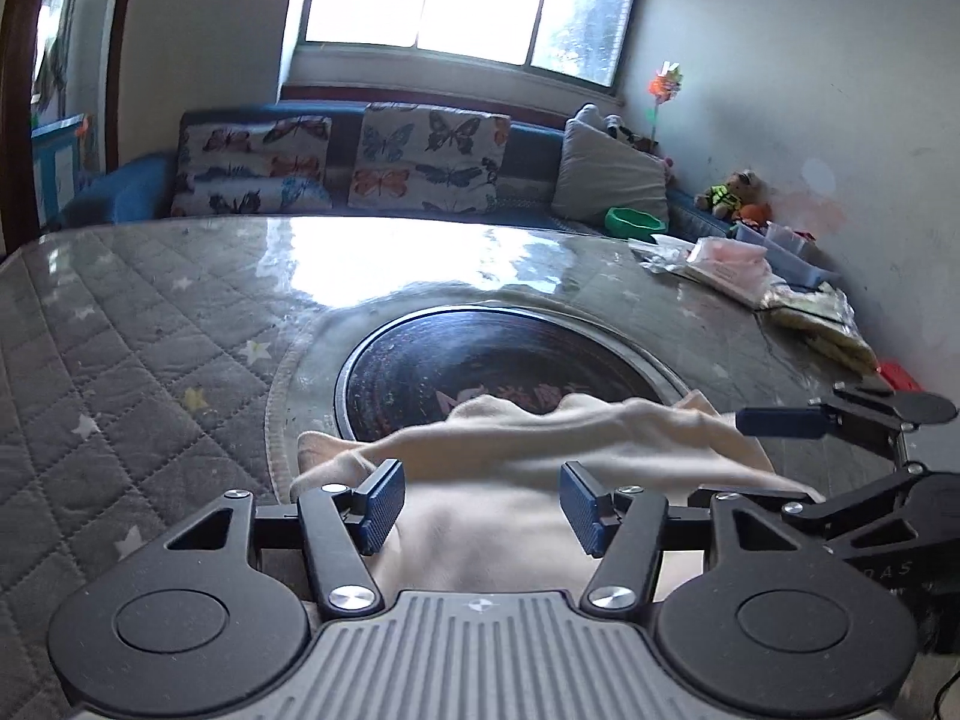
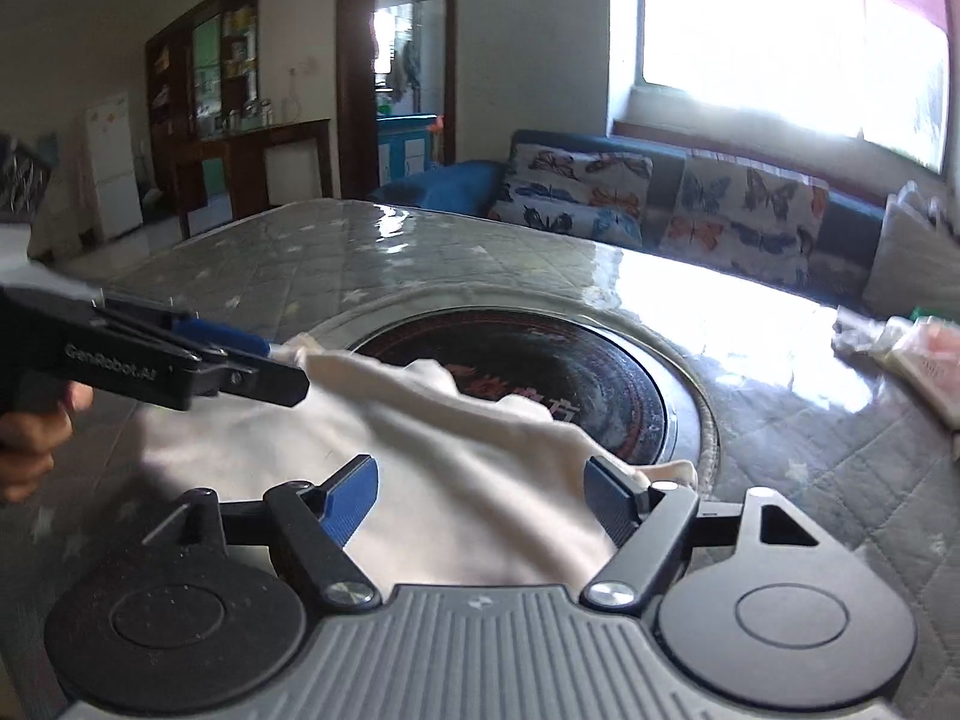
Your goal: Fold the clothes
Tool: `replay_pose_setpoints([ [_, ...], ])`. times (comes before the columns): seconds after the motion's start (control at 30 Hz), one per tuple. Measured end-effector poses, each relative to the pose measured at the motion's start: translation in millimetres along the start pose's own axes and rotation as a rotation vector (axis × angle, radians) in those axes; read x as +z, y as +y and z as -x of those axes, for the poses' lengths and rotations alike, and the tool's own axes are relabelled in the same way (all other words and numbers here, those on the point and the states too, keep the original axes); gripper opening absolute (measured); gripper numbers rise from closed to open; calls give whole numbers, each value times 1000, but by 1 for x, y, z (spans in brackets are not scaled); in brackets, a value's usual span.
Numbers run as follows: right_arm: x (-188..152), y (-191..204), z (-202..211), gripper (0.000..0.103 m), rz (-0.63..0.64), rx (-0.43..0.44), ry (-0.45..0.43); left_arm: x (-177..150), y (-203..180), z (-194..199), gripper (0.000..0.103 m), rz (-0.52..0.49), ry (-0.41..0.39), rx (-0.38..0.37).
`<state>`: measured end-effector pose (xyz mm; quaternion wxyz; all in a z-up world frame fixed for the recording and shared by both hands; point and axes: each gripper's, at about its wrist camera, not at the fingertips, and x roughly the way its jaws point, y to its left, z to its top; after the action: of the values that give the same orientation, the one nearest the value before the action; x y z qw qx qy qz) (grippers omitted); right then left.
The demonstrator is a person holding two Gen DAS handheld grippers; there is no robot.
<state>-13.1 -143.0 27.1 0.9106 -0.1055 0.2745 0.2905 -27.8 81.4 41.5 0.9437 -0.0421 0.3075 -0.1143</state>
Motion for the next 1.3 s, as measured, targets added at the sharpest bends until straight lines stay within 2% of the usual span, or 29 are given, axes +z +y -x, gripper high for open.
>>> replay_pose_setpoints([
  [0.13, -14, 14, 10, 77, 53, -45, -7, -19, -15, 10, 60, -53, -2, -10],
  [0.23, -26, 21, 8, 77, 65, -59, 14, -30, -21, 6, 60, -74, 21, 0],
  [0.37, -30, 24, 13, 77, 58, -68, -7, -40, -22, 1, 60, -102, 27, 21],
  [0.5, -27, 22, 24, 77, 39, -69, -37, -37, -20, 3, 60, -95, 22, 11],
  [0.63, -38, 13, 17, 77, -13, -52, 4, -39, -19, 0, 60, -84, 30, 12],
  [0.83, -32, 12, 32, 78, -31, -25, -50, -32, -14, 11, 62, -54, 0, 3],
  [0.97, -43, 5, 23, 78, -87, -19, 1, -33, -10, 13, 63, -46, 1, 10],
  [1.2, -41, 0, 32, 81, -140, 18, -27, -39, -8, 8, 63, -52, 20, 15],
  [1.3, -44, 0, 27, 81, -132, 2, 0, -39, -9, 7, 65, -54, 21, 18],
])
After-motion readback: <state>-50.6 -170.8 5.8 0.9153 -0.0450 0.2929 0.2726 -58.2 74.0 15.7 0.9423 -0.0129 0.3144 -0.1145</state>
